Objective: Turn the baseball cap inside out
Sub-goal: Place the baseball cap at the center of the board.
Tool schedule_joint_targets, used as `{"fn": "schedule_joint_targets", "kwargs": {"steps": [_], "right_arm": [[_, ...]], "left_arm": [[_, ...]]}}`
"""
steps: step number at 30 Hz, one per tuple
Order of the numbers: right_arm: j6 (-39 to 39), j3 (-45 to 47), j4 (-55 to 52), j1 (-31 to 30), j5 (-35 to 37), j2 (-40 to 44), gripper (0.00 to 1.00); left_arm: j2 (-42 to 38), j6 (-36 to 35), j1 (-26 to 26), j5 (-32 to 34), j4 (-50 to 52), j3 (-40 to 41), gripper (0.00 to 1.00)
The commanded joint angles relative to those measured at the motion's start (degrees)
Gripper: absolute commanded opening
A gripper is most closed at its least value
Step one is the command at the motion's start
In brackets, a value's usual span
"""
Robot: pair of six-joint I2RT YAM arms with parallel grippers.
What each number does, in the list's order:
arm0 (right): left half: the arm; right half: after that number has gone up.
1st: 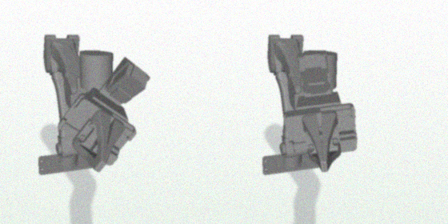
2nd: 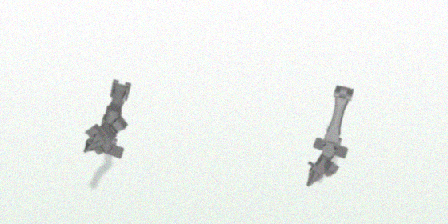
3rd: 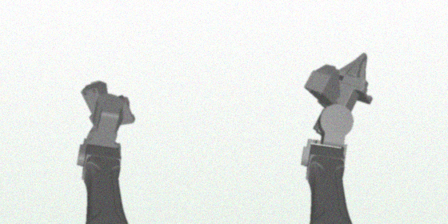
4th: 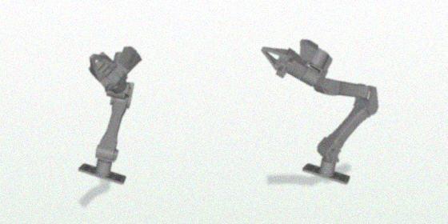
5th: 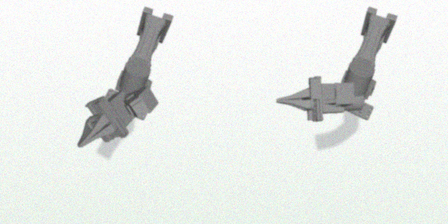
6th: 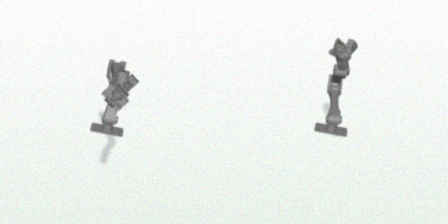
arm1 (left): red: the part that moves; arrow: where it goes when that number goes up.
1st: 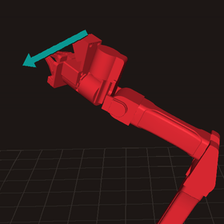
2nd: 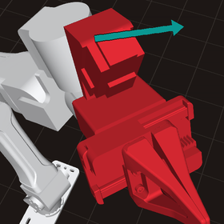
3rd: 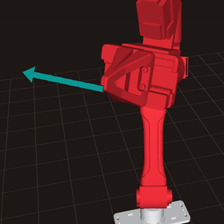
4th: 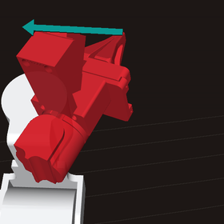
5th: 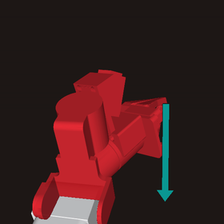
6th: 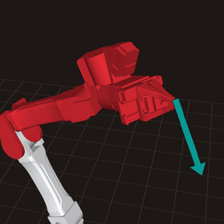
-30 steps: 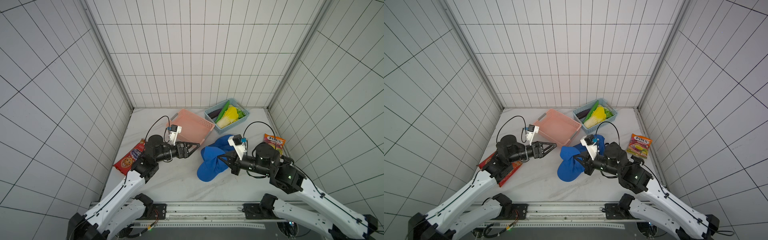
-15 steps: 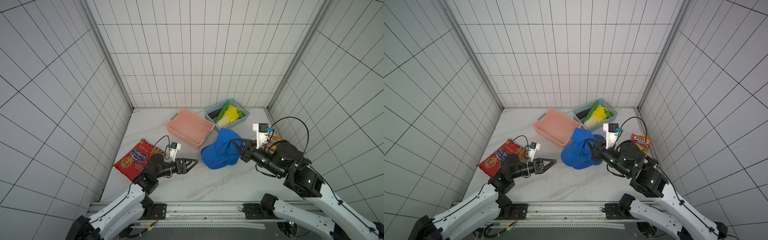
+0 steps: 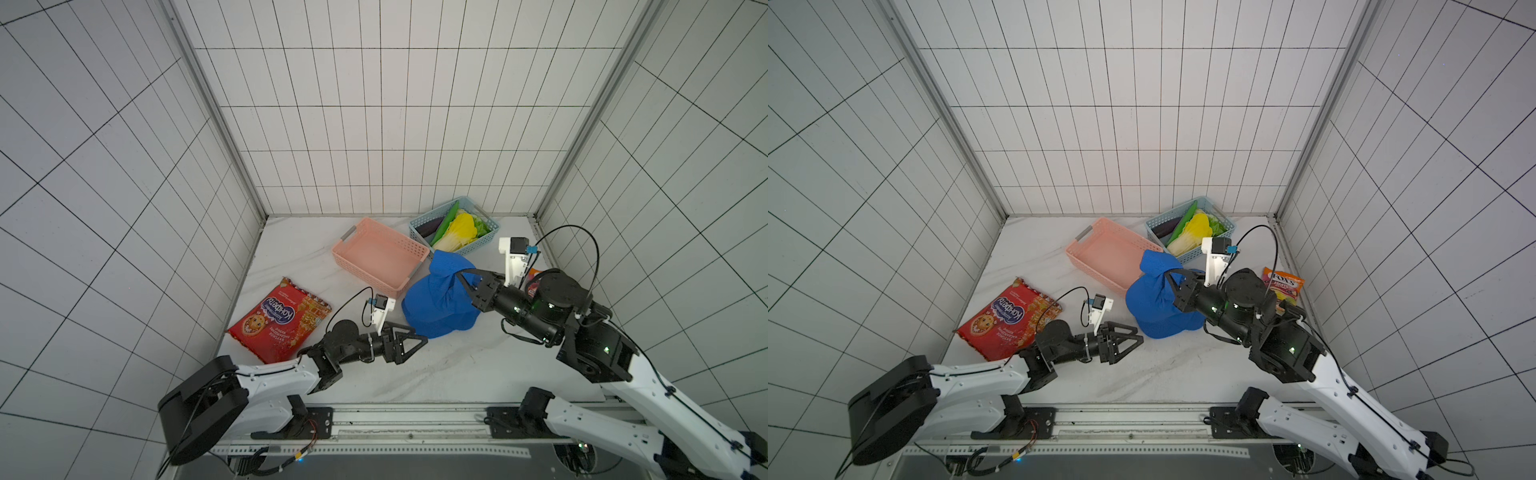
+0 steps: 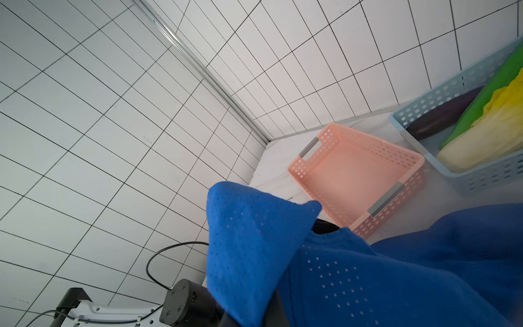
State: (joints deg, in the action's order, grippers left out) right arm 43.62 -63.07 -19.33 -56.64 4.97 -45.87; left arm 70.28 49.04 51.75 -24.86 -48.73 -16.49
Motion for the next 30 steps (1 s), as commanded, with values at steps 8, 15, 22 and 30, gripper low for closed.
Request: {"fn": "schedule_joint_targets", "kwargs": {"steps": [8,15,22,30], "right_arm": [[4.18,-0.17,2.45,0.17,1.18,3.95,0.00],[5.25,2.80,-5.00,6.10,1.04,7.99,0.00],[5.25,5.34,-12.81,16.34,-7.15,8.90,0.00],[-0.39,7.50,-26.84,19.46,-11.50,5.32,0.00]], "left_arm": [[8.97,1.21,0.81,4.07,-21.50,-3.89,0.95],[2.13,-0.48,0.81,7.24,-19.09,-0.45,0.38],[-13.08,-2.05,0.82,3.82,3.91,-0.34,0.00],[-25.00,-1.06,0.17,-0.41,45.05,-6.99,0.00]]}}
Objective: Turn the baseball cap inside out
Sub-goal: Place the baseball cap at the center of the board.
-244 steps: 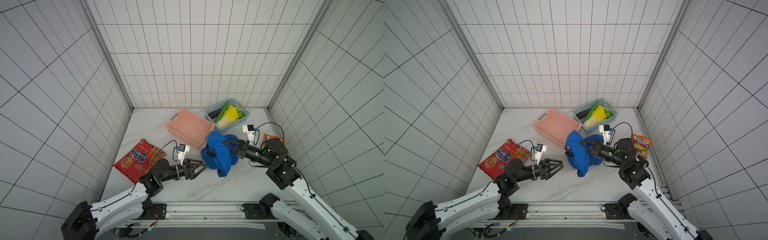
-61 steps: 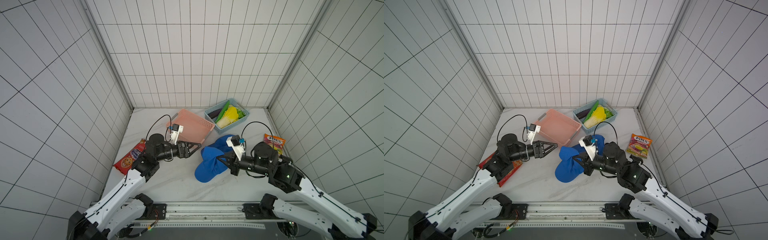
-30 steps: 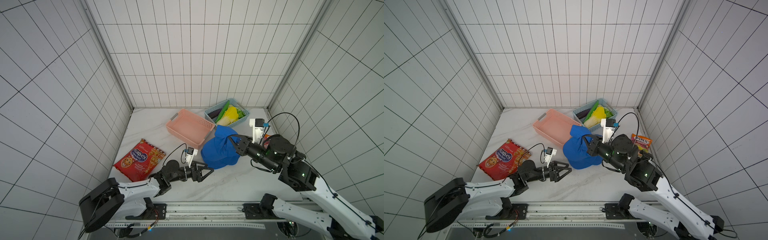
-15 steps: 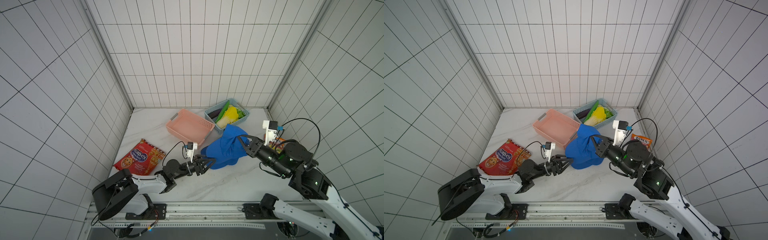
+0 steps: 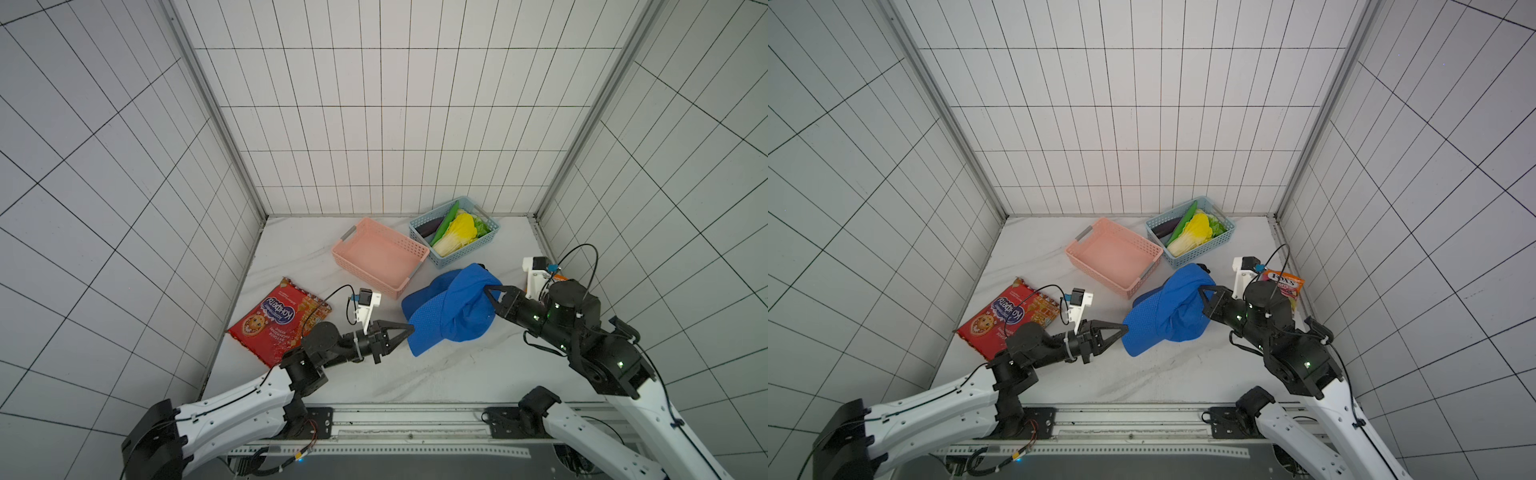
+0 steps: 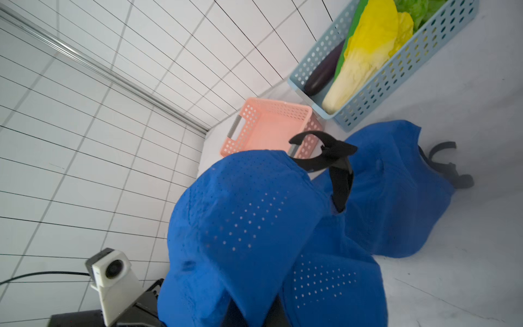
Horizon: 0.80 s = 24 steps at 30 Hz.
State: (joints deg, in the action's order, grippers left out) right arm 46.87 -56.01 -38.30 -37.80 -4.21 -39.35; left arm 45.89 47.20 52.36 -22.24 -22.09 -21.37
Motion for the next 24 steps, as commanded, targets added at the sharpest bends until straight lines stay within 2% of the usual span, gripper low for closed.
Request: {"fn": "schedule_joint_targets", "kwargs": {"steps": [1,6,9,10,13,15,17,24], "right_arm": [[-5.04,0.31,-10.52,0.62,-2.11,-2.05,0.00],[-10.80,2.06,-20.38,0.51,1.87,-7.77,0.00],[-12.39,4.09,-20.37,0.37,3.49,-10.51,0.00],[-12.74,4.50,-19.68,0.28,3.84,-11.08,0.07],[-13.46,4.87,-18.28,0.27,4.74,-11.42,0.44],[-14.20,4.82,-17.84,0.13,5.18,-10.92,0.57],[-14.81,5.47,-17.35,-0.39,4.97,-10.02,0.62],[-13.40,14.30,-6.63,-3.79,-1.86,-10.52,0.63]], "left_arm": [[-0.29,2.64,-0.62,-4.70,18.73,-2.02,0.00],[6.20,5.95,-1.93,-10.09,19.60,-2.91,0.00],[11.94,5.93,-6.16,-15.77,21.86,-4.98,0.00],[13.64,6.29,-8.34,-17.60,22.23,-5.33,0.00],[17.54,6.85,-13.52,-22.01,21.67,-4.77,0.00],[19.67,6.45,-16.17,-25.15,21.81,-4.68,0.00],[21.35,4.74,-18.27,-27.34,23.81,-5.34,0.00],[21.98,1.43,-22.26,-29.23,27.10,-6.37,0.00]]}}
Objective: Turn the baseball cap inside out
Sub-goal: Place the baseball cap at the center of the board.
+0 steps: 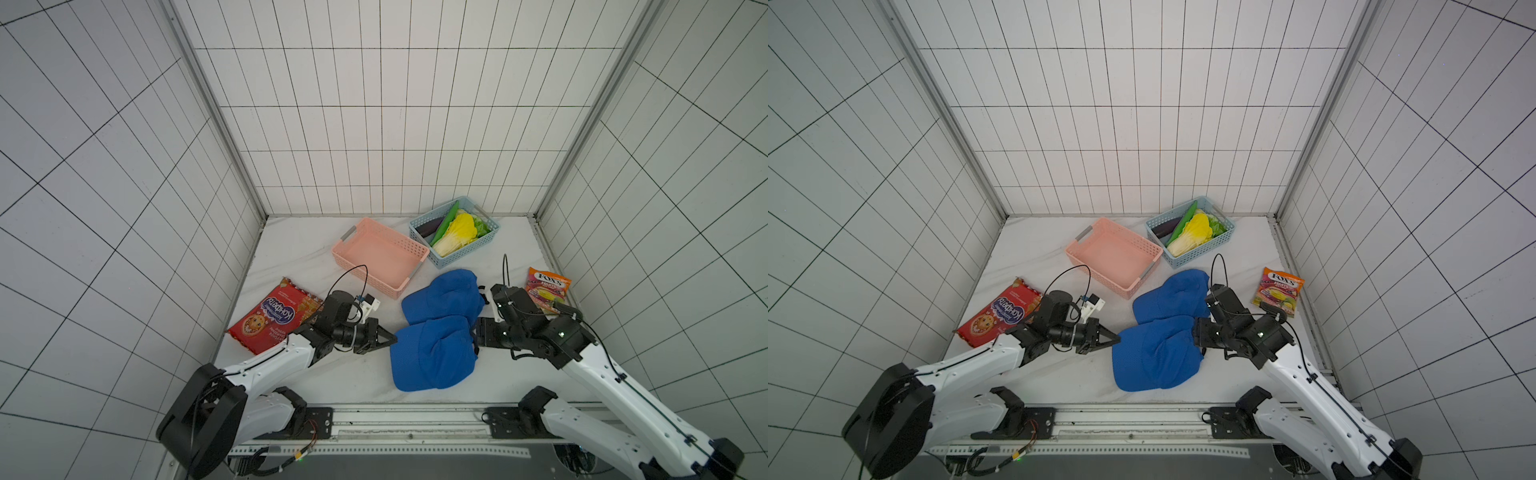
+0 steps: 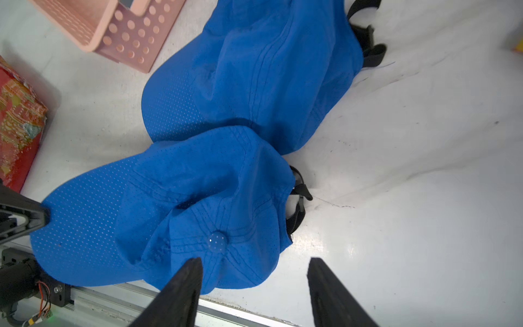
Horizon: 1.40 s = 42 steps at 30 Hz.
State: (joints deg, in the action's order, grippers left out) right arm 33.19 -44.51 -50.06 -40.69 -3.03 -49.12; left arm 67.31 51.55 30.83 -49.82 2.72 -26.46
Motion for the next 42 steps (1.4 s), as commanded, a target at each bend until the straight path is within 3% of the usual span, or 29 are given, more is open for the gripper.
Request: {"fn": "schedule_joint_targets", "kwargs": {"steps": [1,5,15,24,29,35,37,40,42], "right_arm": [[0.69,3.52,7.24,-0.89,-3.75,-1.20,0.63],[0.42,3.54,12.34,-1.04,-5.78,-4.30,0.61],[0.21,1.82,12.01,-4.35,-4.16,-11.36,0.46],[1.73,2.21,10.34,-6.25,-4.15,-8.91,0.56],[2.04,2.42,9.29,-7.37,-3.34,-9.03,0.42],[1.74,-0.27,2.67,-7.50,-0.62,-6.77,0.17],[2.07,-2.05,-0.60,-7.52,0.41,-5.17,0.14],[2.63,-4.24,-4.85,-7.48,1.19,-3.69,0.11],[2.88,-5.23,-7.37,-7.48,1.19,-3.68,0.10]], "left_arm": [[0.85,-2.95,-0.79,-2.01,2.29,-1.31,0.00],[1.32,-3.37,-0.86,-2.33,2.37,-1.15,0.00],[1.68,-3.47,-1.29,-1.45,1.83,-1.55,0.00],[1.96,-3.40,-1.35,-0.83,1.24,-0.87,0.00],[1.96,-3.24,-1.61,-0.21,0.92,-0.59,0.00],[2.21,-2.55,-2.30,1.69,0.54,1.59,0.00],[3.05,-2.19,-2.36,2.49,0.26,2.85,0.00],[5.99,-2.19,-2.12,3.02,-0.49,3.69,0.10],[8.57,-2.26,-1.40,2.70,-1.90,3.57,0.11]]}}
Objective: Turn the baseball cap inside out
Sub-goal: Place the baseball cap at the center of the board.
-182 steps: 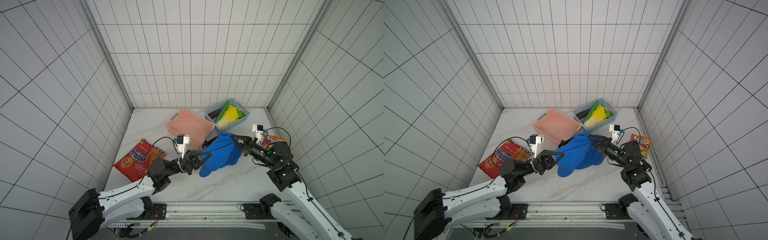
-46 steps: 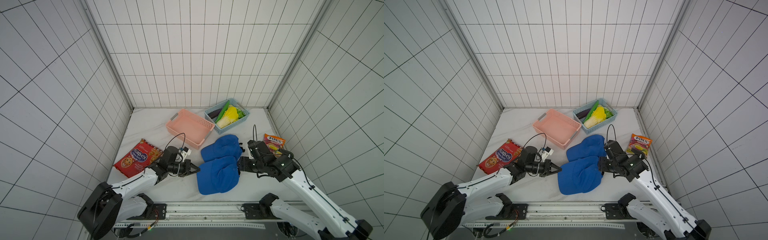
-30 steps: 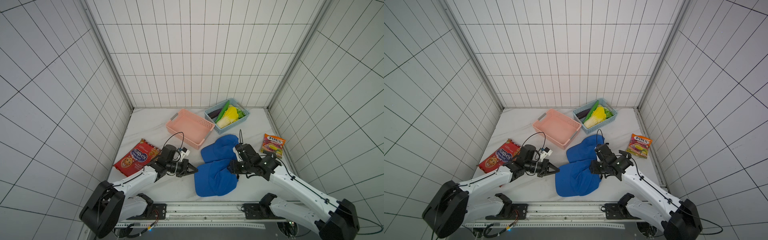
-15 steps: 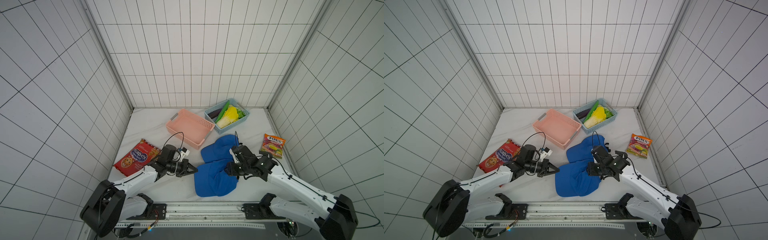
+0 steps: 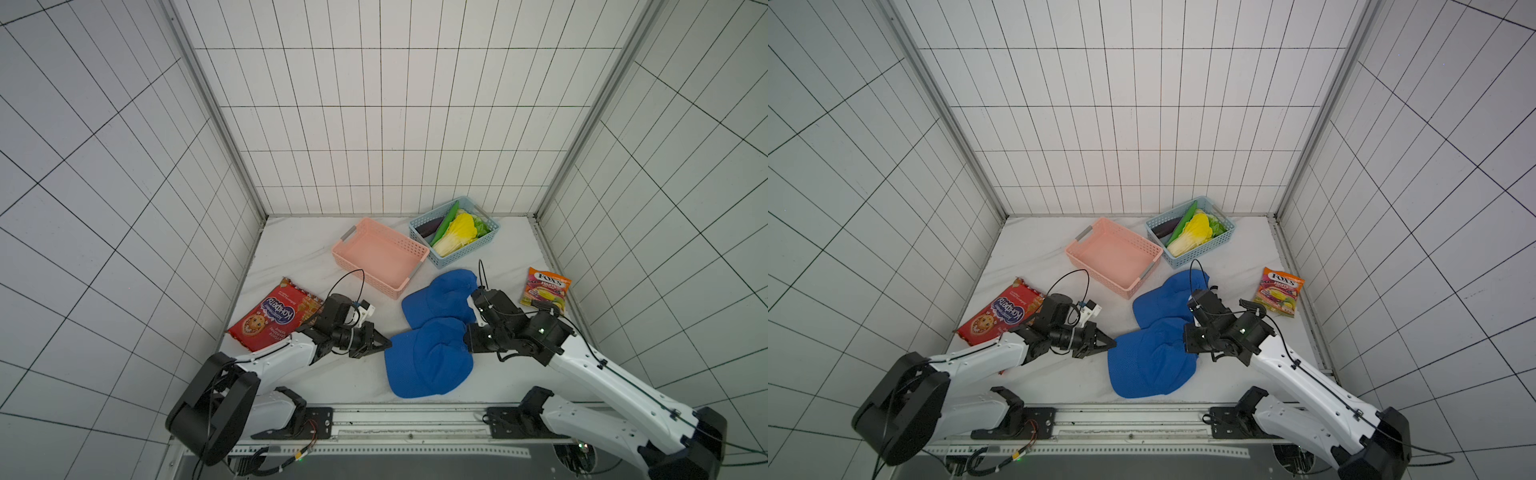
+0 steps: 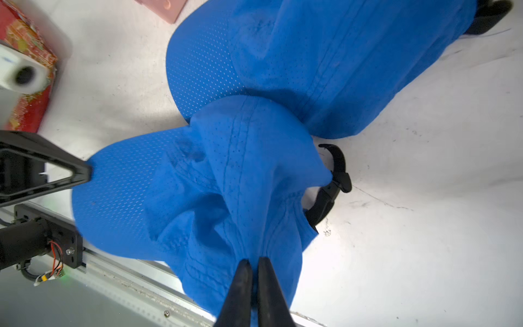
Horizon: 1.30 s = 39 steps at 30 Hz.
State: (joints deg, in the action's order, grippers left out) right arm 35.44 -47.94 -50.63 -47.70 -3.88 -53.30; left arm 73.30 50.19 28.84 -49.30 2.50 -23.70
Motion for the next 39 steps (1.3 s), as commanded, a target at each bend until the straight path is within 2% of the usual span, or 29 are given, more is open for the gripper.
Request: {"fn": "schedule_joint_targets", "kwargs": {"steps": [1,7,13,14,17,19,21,25,27,29,30,31,33,34,37,39], "right_arm": [[0.61,-2.23,-7.88,-0.46,2.22,0.34,0.10],[0.44,-3.91,-12.20,0.54,5.47,0.03,0.11],[2.32,-0.42,-8.56,1.03,-0.23,1.29,0.35],[3.03,0.43,-7.64,0.99,-1.50,1.58,0.39],[4.95,2.93,-5.60,0.37,-2.94,2.16,0.45],[5.38,4.40,-5.28,0.29,-3.20,1.96,0.48],[5.59,5.57,-5.00,0.08,-3.45,1.32,0.48],[6.02,7.18,-3.17,-0.28,-4.40,0.23,0.49],[6.08,7.73,-1.77,-0.37,-5.03,-0.19,0.47],[6.19,8.13,-0.30,-0.50,-5.88,-1.08,0.41],[6.22,8.27,0.53,-0.47,-6.46,-1.51,0.35],[6.22,8.43,1.14,-0.46,-7.09,-1.82,0.25],[6.21,8.43,1.78,-0.46,-7.00,-2.07,0.05],[6.15,8.16,1.69,-0.46,-6.46,-2.02,0.00],[5.45,6.49,-1.25,0.33,-2.92,-1.10,0.00],[4.29,5.35,-4.38,2.27,-1.43,-0.40,0.00]], "left_arm": [[3.86,-0.59,1.62,2.08,-2.75,0.65,0.11],[9.80,0.09,8.36,5.11,-6.26,-3.27,0.03],[11.57,-0.49,8.17,8.72,-7.33,-4.03,0.01],[11.34,-0.45,7.99,8.88,-7.31,-3.91,0.09],[9.80,-0.35,7.32,8.96,-6.93,-2.94,0.49],[7.93,-0.73,7.02,8.93,-5.94,-1.78,0.65],[5.64,-1.32,6.89,8.90,-4.13,-0.60,0.73],[1.77,-1.37,7.01,8.07,-1.55,2.00,0.78],[0.30,-0.95,7.18,7.36,-0.86,3.53,0.78],[-0.82,-0.33,7.72,6.73,-0.68,4.84,0.76],[-1.06,-0.24,8.07,6.52,-0.68,5.25,0.75],[-0.93,-0.11,8.71,6.42,-0.74,5.39,0.72],[-0.11,0.34,10.12,6.91,-1.21,5.46,0.57],[0.55,0.90,11.00,7.38,-2.23,5.43,0.49],[3.29,2.69,13.34,8.05,-6.73,4.54,0.29],[5.61,2.15,14.17,8.16,-7.18,2.70,0.20]]}}
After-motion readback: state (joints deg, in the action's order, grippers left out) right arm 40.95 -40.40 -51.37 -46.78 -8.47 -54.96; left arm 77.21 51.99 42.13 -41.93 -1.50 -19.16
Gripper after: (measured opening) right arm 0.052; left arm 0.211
